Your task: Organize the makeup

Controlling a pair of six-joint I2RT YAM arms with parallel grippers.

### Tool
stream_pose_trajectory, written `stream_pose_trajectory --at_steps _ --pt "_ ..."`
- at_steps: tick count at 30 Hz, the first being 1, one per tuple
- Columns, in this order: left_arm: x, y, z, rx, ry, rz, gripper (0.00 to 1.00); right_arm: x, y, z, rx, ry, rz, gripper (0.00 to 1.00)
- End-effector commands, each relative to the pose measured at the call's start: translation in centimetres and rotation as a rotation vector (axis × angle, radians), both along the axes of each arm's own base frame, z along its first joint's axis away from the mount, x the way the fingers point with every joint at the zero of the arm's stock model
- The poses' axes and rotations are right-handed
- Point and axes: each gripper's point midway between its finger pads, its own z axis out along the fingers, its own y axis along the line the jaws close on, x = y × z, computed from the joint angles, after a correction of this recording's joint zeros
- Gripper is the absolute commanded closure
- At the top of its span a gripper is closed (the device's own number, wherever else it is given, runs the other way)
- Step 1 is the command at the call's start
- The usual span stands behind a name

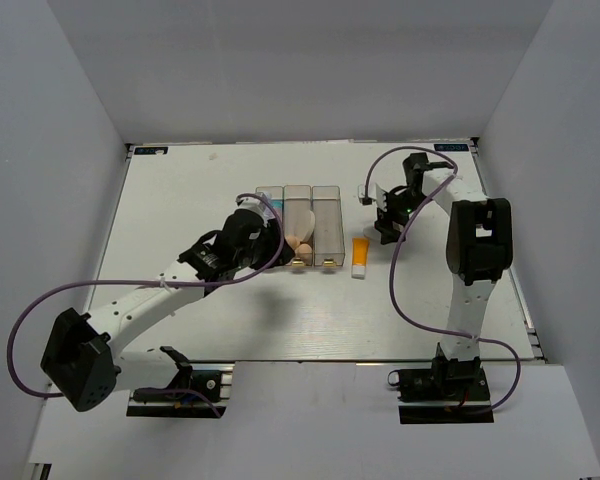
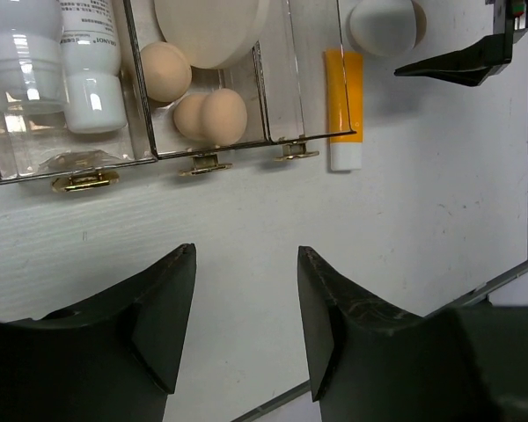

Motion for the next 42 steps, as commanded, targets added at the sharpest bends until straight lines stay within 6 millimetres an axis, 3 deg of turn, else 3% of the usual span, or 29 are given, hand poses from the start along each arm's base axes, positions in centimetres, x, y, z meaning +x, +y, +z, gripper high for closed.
stream_pose_trajectory --at_steps 1,10,16,19,22,24,25,28,33,35,40,42 --pt "0.8 -1.2 2.1 -0.023 -0.046 -0.033 0.40 0.8 0.4 -0.3 -0.003 -0.021 -0.062 0.11" --pt "0.7 -1.3 2.0 -0.023 -0.040 -0.038 0.38 1.4 0.0 -2.5 -0.068 -0.019 -0.093 0.11" --pt "0.7 -1.2 2.2 -0.023 -0.044 -0.034 0.38 0.4 -0.5 -3.9 -0.101 0.008 -0.093 0.12" --pt "0.7 -1.1 2.1 -0.024 -0.043 -0.031 0.38 -0.3 -0.8 -4.3 -0.108 0.014 -0.092 0.16" --pt "0.6 -1.1 2.1 -0.024 -0.041 -0.030 0.38 -1.0 -0.7 -4.1 -0.104 0.019 -0.084 0.32" --pt "0.6 -1.1 2.3 -0.026 -0.043 -0.030 0.38 -1.0 -0.2 -2.8 -0.075 0.029 -0.090 0.52" --pt "0.6 -1.0 2.3 -0.026 -0.043 -0.030 0.38 -0.8 -0.1 -2.2 -0.064 0.027 -0.094 0.68" --pt "0.4 -1.1 2.7 -0.048 -0.062 -0.040 0.38 -0.3 1.2 1.2 0.008 0.006 -0.098 0.83" --pt "0.3 -1.3 3.3 -0.074 -0.091 -0.051 0.38 -0.1 5.7 8.5 0.177 -0.061 -0.046 0.86" --pt "0.4 -1.5 3.2 -0.074 -0.089 -0.056 0.38 -0.4 7.5 10.2 0.212 -0.077 -0.025 0.86" --pt "0.4 -1.6 3.4 -0.070 -0.088 -0.065 0.38 -0.1 11.8 11.9 0.230 -0.123 0.014 0.85" --pt "0.4 -1.5 3.4 -0.072 -0.090 -0.061 0.38 0.4 12.6 11.0 0.200 -0.120 0.012 0.84"
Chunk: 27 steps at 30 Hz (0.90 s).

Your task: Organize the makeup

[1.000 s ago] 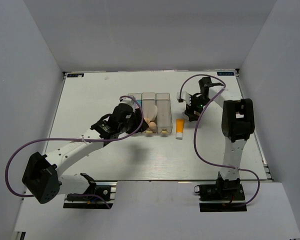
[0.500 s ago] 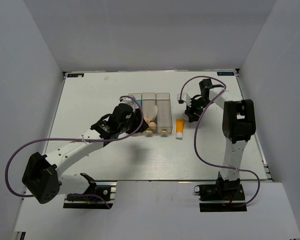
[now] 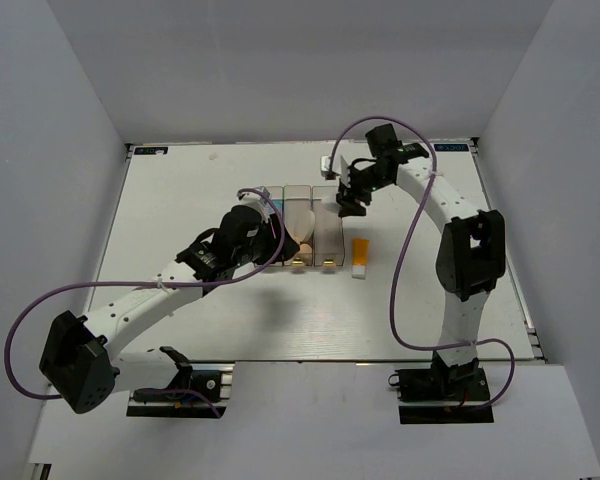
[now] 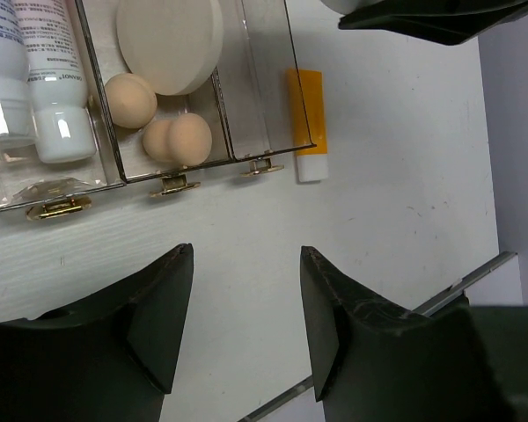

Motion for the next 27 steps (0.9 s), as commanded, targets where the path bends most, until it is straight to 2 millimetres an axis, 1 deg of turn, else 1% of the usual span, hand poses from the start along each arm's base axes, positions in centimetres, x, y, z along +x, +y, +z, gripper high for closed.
stream_pose_trajectory --at_steps 1,2,3,6,8,10,11,15,22,24,27 --pt "-0.3 -0.3 1.2 -0.026 -0.032 -0.020 0.38 0.5 2.4 1.2 0.021 -0.014 0.002 0.84" --pt "-0.3 -0.2 1.5 -0.032 -0.038 -0.018 0.38 0.9 2.3 0.2 -0.004 -0.003 -0.012 0.84" --pt "-0.4 -0.1 1.5 -0.033 -0.037 -0.015 0.38 1.1 2.8 0.0 -0.013 -0.007 -0.014 0.84" --pt "-0.6 0.2 1.6 -0.034 -0.038 -0.006 0.38 1.8 3.0 -1.0 -0.055 -0.011 -0.041 0.84" --pt "-0.7 0.5 1.6 -0.037 -0.040 0.003 0.38 2.2 2.5 -1.7 -0.080 -0.009 -0.062 0.84" --pt "-0.8 0.6 1.7 -0.043 -0.041 0.007 0.38 2.2 2.3 -2.0 -0.099 -0.010 -0.071 0.84" --pt "-0.9 0.6 1.6 -0.045 -0.041 0.008 0.38 2.0 1.9 -2.5 -0.115 -0.002 -0.077 0.84" --pt "-0.9 0.5 1.5 -0.047 -0.038 0.003 0.38 1.5 1.6 -3.5 -0.149 0.008 -0.063 0.82" --pt "-0.8 0.3 1.6 -0.043 -0.039 -0.004 0.38 0.9 2.2 -4.9 -0.195 0.022 -0.035 0.80" --pt "-0.8 0.4 1.6 -0.043 -0.039 -0.003 0.38 0.8 2.6 -5.0 -0.200 0.020 -0.024 0.78" --pt "-0.9 0.5 1.6 -0.043 -0.039 0.003 0.38 0.8 2.6 -5.6 -0.220 0.023 -0.023 0.76"
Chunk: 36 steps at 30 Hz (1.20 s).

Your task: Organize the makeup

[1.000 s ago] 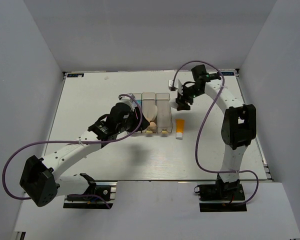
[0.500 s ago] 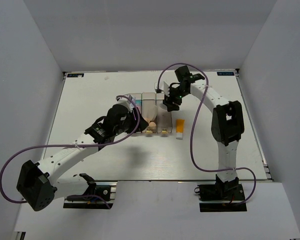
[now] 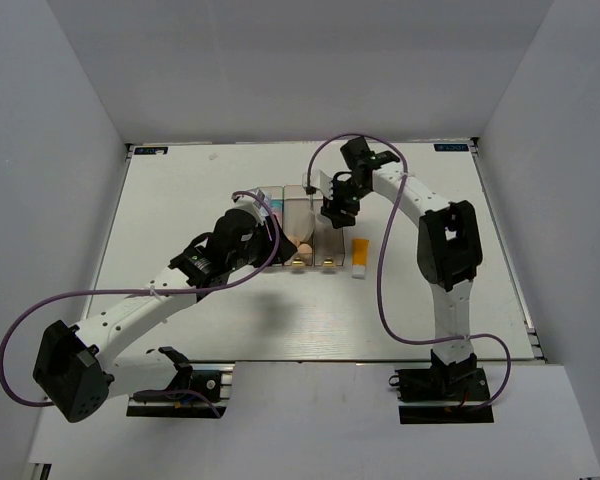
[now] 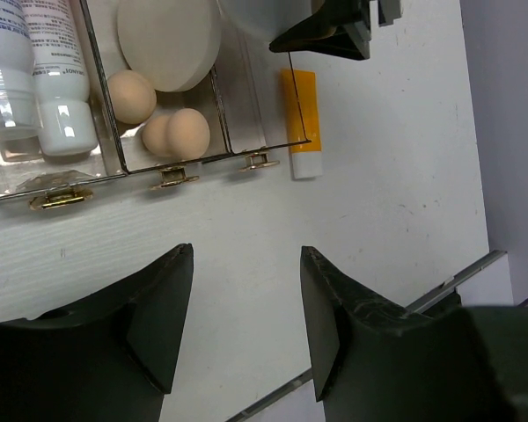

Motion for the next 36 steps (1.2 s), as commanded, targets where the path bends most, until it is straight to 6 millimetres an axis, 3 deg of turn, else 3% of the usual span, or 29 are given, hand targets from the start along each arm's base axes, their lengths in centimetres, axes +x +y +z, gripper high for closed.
stream_pose_trajectory --at_steps 1,6,8,14,18,22,26,30,31,33,34,36 --pt "-0.2 0.0 0.9 -0.018 -0.023 -0.003 0.38 0.2 0.4 -0.2 -0.022 -0.009 0.012 0.76" --pt "-0.3 0.1 0.9 -0.017 -0.024 -0.001 0.37 0.3 0.0 -1.2 -0.066 -0.004 -0.001 0.63" --pt "-0.2 0.0 1.0 -0.018 -0.025 -0.002 0.36 0.3 -0.2 -1.2 -0.071 -0.003 -0.005 0.47" --pt "-0.1 -0.1 1.1 -0.018 -0.026 -0.006 0.36 0.3 0.0 -0.9 -0.067 -0.010 -0.007 0.22" --pt "-0.1 -0.3 1.4 -0.024 -0.031 -0.012 0.35 0.1 0.3 0.1 -0.041 -0.015 -0.006 0.16" --pt "-0.1 -0.4 1.4 -0.025 -0.031 -0.019 0.35 -0.2 0.8 1.1 -0.013 -0.018 -0.001 0.16" --pt "0.1 -1.1 2.0 -0.036 -0.049 -0.049 0.36 -0.5 1.5 3.8 0.056 -0.029 -0.018 0.18" --pt "0.2 -3.4 3.1 -0.070 -0.063 -0.157 0.45 -0.2 0.4 6.1 0.112 -0.041 -0.113 0.23" --pt "0.4 -4.5 2.6 -0.068 -0.050 -0.189 0.47 0.1 0.4 7.7 0.157 -0.064 -0.153 0.25" --pt "0.3 -6.0 2.6 -0.077 -0.045 -0.264 0.51 0.1 -0.9 7.6 0.179 -0.048 -0.224 0.30" --pt "0.6 -7.1 3.7 -0.090 -0.062 -0.294 0.55 0.1 -1.2 8.0 0.197 -0.045 -0.247 0.34" --pt "1.0 -8.8 2.4 -0.068 -0.038 -0.342 0.59 0.9 -2.8 9.4 0.252 -0.051 -0.357 0.45"
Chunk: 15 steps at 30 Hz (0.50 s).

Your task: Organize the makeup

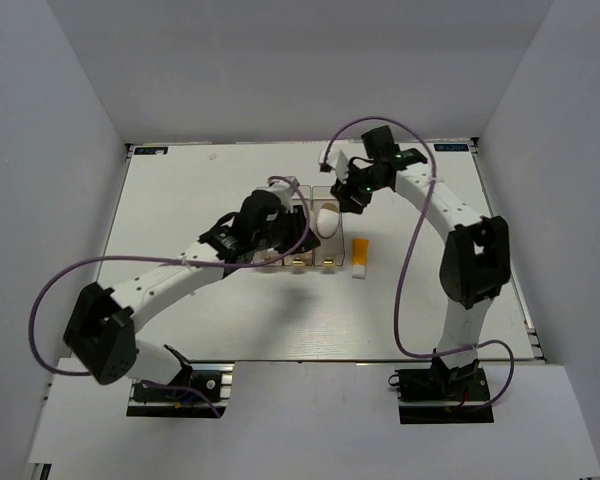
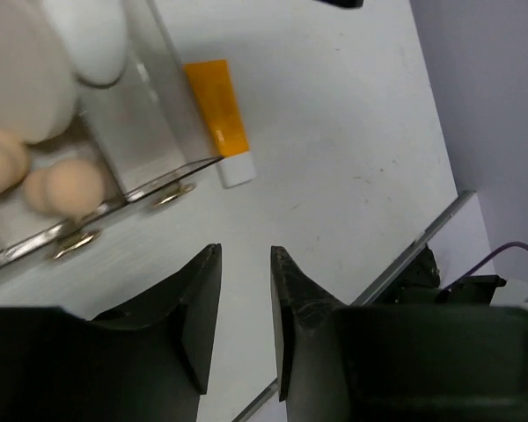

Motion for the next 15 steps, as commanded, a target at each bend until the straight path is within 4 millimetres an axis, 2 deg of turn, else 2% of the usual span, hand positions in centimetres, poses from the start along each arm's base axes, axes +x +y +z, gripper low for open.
stream_pose_trajectory --at_steps 1,2,3,4,5,6,7,8,9,10,11,12,13,14,15 --pt "-0.3 -4.2 3.0 -0.067 -0.059 -0.175 0.62 1.0 -2.1 3.1 0.132 -0.007 -0.189 0.57" --pt "0.2 -4.9 1.7 -0.046 -0.036 -0.187 0.63 1.5 -2.7 3.8 0.157 -0.011 -0.266 0.65" --pt "0.1 -5.8 1.5 -0.039 -0.035 -0.215 0.63 2.3 -4.5 3.5 0.166 -0.003 -0.348 0.73" --pt "0.1 -6.8 2.2 -0.045 -0.042 -0.238 0.64 2.7 -6.3 2.2 0.134 0.006 -0.451 0.91" --pt "0.1 -7.5 1.9 -0.032 -0.033 -0.248 0.64 3.0 -7.1 1.8 0.152 0.033 -0.534 0.98" --pt "0.5 -8.2 0.1 0.002 0.003 -0.250 0.65 3.4 -9.3 1.3 0.155 0.053 -0.602 1.00" --pt "0.3 -9.1 -0.7 0.029 0.014 -0.258 0.65 3.2 -10.1 0.2 0.157 0.096 -0.649 1.00" --pt "0.6 -9.9 0.0 0.045 0.020 -0.261 0.65 3.2 -11.0 -0.3 0.160 0.122 -0.705 1.00" --pt "0.9 -10.7 -2.3 0.092 0.057 -0.267 0.63 3.4 -13.5 -0.7 0.179 0.171 -0.807 1.00" --pt "0.5 -11.6 -3.0 0.121 0.062 -0.269 0.61 3.2 -14.0 -1.1 0.190 0.206 -0.837 1.00" --pt "0.7 -12.3 -2.4 0.133 0.059 -0.268 0.53 3.0 -16.0 -1.5 0.216 0.242 -0.891 1.00" --pt "0.9 -12.9 -4.3 0.178 0.089 -0.260 0.48 2.9 -16.5 -1.6 0.244 0.269 -0.928 0.82" --pt "1.0 -13.2 -5.0 0.205 0.097 -0.254 0.43 2.7 -16.7 -1.3 0.266 0.275 -0.938 0.71" --pt "1.1 -12.7 -6.3 0.274 0.120 -0.219 0.39 2.2 -17.6 -1.9 0.282 0.300 -0.964 0.59" --pt "1.7 -13.3 -7.2 0.304 0.143 -0.173 0.32 2.5 -18.9 -1.6 0.308 0.286 -0.996 0.44"
